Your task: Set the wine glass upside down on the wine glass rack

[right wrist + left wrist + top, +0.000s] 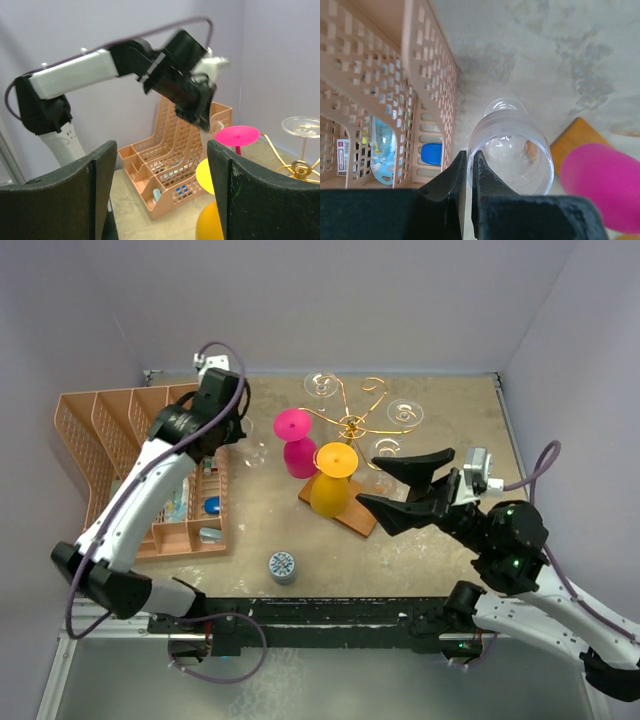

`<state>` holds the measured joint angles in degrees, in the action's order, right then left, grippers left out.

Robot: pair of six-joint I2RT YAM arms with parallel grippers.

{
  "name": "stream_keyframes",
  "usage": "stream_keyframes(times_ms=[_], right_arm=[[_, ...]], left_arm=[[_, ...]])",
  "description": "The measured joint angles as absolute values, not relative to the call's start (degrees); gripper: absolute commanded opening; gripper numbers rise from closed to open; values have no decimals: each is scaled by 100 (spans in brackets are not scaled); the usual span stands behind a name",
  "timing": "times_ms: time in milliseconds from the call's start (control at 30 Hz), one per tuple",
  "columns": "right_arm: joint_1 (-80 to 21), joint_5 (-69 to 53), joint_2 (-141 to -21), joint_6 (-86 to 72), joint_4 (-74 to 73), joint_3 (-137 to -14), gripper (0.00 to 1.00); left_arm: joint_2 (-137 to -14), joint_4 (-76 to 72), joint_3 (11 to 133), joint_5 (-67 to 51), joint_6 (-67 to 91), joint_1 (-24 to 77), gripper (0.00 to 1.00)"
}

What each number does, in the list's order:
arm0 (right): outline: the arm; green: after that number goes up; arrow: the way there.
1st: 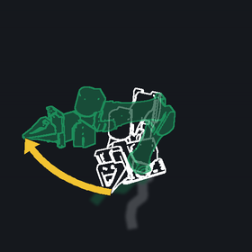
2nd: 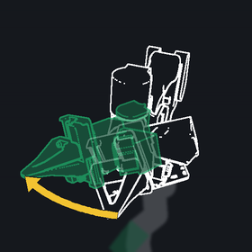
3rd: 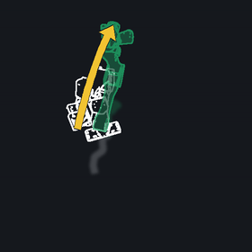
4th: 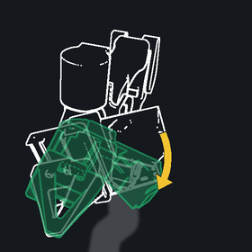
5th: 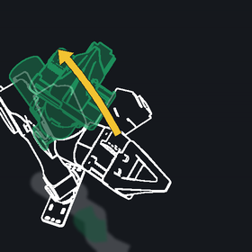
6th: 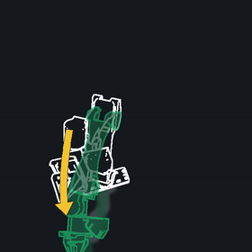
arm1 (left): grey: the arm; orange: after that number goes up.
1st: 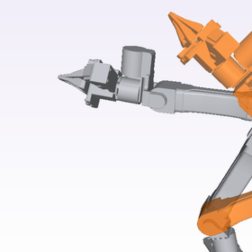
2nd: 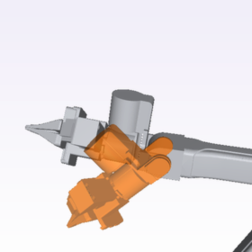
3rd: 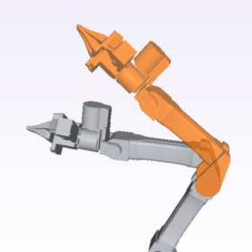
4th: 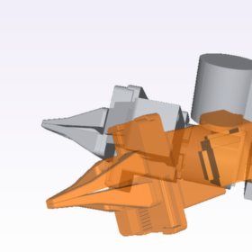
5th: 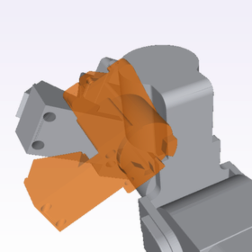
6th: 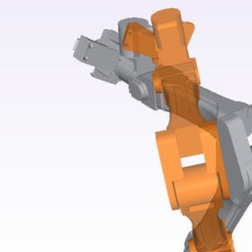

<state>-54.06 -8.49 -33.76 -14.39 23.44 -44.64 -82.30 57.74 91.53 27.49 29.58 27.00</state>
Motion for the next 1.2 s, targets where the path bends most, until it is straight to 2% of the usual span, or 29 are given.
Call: stream_keyframes(times_ms=[333,700,933,1200], right_arm=[[-5406,-838,-4410,-2150,2552,-4989,76],[-5406,-851,-5389,-2775,3673,-5846,74],[-5411,-143,-6281,-3645,3927,-6667,68],[-5411,862,-7024,-4633,3793,-7625,72]], left_arm=[[-6423,5374,9347,3354,3052,2700,0],[-4759,3267,8501,3275,2934,2700,0],[-4370,1872,7902,2744,3144,2700,0],[-4340,703,7537,2012,3507,2700,0]])
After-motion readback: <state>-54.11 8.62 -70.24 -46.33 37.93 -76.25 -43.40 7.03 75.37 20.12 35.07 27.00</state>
